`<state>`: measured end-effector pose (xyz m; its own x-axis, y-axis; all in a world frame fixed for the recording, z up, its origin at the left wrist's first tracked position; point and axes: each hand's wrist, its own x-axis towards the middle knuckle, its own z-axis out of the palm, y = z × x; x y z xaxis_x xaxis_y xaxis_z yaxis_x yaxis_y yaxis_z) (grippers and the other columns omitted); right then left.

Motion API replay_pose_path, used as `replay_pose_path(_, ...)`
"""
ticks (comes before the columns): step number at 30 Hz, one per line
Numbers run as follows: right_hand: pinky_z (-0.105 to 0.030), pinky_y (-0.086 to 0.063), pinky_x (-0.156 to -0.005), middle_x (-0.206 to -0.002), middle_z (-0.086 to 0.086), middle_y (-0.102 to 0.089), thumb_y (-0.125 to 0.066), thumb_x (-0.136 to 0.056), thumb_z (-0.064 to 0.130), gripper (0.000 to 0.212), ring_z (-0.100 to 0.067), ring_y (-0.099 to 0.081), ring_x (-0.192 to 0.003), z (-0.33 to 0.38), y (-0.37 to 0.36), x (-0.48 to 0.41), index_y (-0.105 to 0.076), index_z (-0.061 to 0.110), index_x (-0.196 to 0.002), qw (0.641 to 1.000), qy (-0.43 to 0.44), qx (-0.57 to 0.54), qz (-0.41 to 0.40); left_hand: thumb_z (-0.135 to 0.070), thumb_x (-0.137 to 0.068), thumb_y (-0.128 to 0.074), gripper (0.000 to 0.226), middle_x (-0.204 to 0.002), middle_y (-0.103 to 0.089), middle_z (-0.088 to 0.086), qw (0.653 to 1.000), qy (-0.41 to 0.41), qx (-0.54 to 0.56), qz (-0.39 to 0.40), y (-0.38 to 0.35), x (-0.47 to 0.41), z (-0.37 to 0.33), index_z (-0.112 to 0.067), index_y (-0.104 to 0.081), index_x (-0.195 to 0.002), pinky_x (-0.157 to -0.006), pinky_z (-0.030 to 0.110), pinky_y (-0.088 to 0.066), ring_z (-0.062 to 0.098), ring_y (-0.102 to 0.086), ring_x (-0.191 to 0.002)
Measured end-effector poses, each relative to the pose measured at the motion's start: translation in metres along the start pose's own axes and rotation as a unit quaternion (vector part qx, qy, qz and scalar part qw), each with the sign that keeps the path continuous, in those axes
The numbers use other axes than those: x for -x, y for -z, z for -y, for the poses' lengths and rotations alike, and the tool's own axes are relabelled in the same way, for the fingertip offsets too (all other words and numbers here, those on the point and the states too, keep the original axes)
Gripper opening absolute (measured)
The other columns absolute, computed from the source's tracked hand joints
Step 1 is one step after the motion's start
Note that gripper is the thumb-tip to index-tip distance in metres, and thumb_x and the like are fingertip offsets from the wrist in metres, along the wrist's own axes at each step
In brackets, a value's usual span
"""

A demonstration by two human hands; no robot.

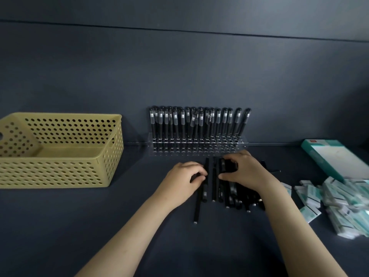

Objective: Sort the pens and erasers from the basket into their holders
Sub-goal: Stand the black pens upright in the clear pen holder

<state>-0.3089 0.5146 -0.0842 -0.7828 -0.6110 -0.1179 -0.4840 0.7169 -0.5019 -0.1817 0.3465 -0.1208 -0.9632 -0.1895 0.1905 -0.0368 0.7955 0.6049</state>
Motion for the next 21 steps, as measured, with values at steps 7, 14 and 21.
replay_pose_path(7,-0.026,-0.045,-0.071,-0.122,0.000,-0.050,-0.080,-0.075,0.035,0.056,-0.016,-0.052,-0.102,0.015,0.008,-0.007,-0.051,0.026,-0.122,0.997,-0.053,0.007,0.063,-0.037,-0.094,-0.056,0.026,-0.121,-0.057,-0.013,1.000,0.026,-0.001,0.009,-0.002,-0.005,-0.007,-0.026,-0.063,-0.117,-0.098,0.034,-0.043,0.014,-0.049,-0.116)
replay_pose_path(14,-0.030,-0.040,-0.089,-0.139,-0.004,-0.045,-0.084,-0.072,0.030,0.079,-0.023,-0.047,-0.122,0.021,0.002,-0.012,-0.042,0.017,-0.137,0.989,-0.117,-0.080,0.034,-0.035,-0.094,-0.057,0.030,-0.127,-0.059,-0.011,0.997,0.064,0.028,0.019,-0.003,-0.012,-0.005,-0.029,-0.058,-0.124,-0.101,0.037,-0.043,0.016,-0.050,-0.120)
replay_pose_path(21,-0.033,-0.052,-0.076,-0.097,-0.005,-0.065,-0.077,-0.066,0.029,0.046,-0.018,-0.063,-0.085,0.018,0.003,-0.018,-0.059,0.007,-0.102,0.983,-0.151,-0.094,0.048,-0.032,-0.095,-0.054,0.025,-0.118,-0.064,-0.016,0.995,0.081,0.061,0.014,-0.005,-0.013,-0.001,-0.032,-0.061,-0.119,-0.102,0.040,-0.043,0.017,-0.051,-0.120)
